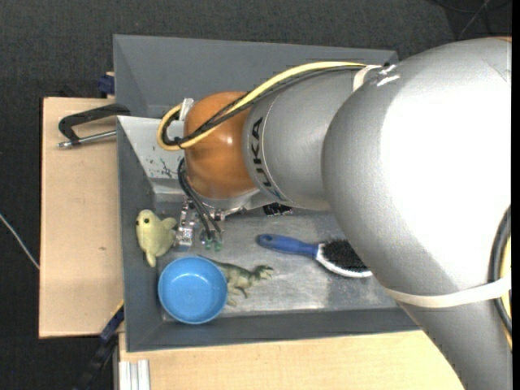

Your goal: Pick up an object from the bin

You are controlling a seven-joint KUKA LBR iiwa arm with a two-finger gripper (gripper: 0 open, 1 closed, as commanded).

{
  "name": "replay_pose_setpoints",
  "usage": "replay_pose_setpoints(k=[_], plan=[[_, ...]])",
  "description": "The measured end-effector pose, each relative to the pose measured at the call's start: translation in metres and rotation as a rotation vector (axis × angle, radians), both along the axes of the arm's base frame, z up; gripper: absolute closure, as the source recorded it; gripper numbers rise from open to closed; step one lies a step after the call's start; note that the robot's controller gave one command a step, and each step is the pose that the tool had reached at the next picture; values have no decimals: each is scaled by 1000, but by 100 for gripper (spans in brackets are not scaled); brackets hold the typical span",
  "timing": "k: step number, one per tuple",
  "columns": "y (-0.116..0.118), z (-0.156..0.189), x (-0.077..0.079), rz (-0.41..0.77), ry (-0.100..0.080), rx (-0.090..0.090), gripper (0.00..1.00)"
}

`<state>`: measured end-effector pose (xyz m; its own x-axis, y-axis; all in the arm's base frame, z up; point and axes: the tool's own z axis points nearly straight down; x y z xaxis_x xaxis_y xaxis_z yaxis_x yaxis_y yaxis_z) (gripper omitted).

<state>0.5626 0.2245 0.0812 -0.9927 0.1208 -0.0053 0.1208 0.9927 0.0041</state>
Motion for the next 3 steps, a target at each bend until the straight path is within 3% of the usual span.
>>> replay_pose_setpoints(k=[1, 2, 3], plan=[[0, 0, 0, 0, 0, 1, 0], [-3, -3, -59, -86, 9, -2, 0], [-4, -2, -56, -87, 4, -1, 100]])
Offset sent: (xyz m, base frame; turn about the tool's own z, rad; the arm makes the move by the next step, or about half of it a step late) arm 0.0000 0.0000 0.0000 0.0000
